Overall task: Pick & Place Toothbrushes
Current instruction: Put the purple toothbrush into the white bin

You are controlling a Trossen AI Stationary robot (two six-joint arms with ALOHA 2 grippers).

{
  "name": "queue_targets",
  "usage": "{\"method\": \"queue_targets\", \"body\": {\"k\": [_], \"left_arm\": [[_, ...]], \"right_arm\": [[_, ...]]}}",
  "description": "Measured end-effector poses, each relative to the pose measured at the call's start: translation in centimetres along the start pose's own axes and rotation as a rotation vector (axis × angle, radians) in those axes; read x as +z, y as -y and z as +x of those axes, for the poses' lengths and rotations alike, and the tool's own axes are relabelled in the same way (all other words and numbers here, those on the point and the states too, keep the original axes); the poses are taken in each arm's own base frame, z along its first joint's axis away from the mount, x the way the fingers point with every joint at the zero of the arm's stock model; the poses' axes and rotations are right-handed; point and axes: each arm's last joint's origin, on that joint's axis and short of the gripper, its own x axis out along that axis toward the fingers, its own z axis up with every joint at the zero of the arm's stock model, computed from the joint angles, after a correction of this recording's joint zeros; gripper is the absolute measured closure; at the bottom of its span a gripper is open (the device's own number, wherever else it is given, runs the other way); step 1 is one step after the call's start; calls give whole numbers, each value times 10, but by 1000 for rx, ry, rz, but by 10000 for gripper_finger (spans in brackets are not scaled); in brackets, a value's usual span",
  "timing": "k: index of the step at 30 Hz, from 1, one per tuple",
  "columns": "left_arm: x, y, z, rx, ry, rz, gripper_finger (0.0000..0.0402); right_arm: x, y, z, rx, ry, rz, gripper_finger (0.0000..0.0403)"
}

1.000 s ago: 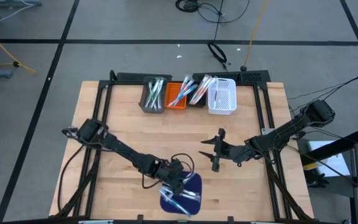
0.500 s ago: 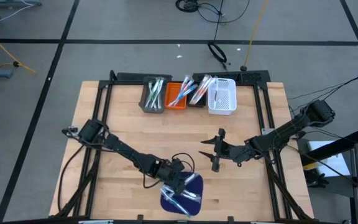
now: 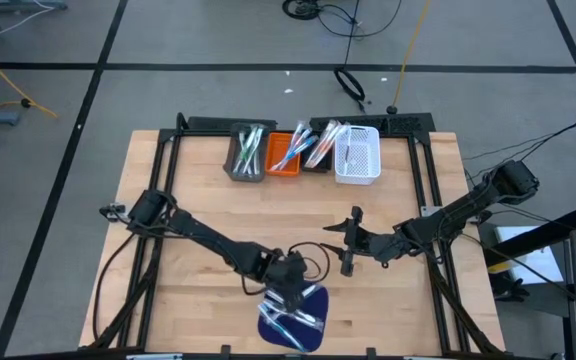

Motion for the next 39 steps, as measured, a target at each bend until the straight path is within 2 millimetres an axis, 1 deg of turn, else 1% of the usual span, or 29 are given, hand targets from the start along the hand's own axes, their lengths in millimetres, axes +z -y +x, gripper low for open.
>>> {"method": "queue_targets", "body": {"k": [3, 5, 8, 17, 22, 25, 28, 33, 39], "left_arm": [[2, 13, -6, -39, 23, 44, 289], [0, 17, -6, -41, 26, 48, 289], [-7, 20, -4, -34, 15, 31, 289], [-11, 25, -6, -24, 40, -1, 289], [-13, 24, 6, -23, 38, -19, 289], [-14, 25, 11, 6, 15, -23, 289], [-11, 30, 18, 7, 15, -16, 289], [-11, 32, 30, 107, -56, 18, 289], [-8, 32, 28, 175, -62, 39, 289]], "right_arm": [[0, 0, 0, 0, -2, -1, 206], [0, 0, 0, 0, -2, -1, 206], [0, 0, 0, 0, -2, -1, 206], [0, 0, 0, 0, 0, 0, 206], [0, 0, 0, 0, -1, -1, 206], [-1, 0, 0, -1, -5, -4, 206], [-1, 0, 0, -2, -8, -6, 206], [-1, 0, 0, -2, -12, -9, 206], [-3, 0, 0, -5, -22, -16, 206]]}}
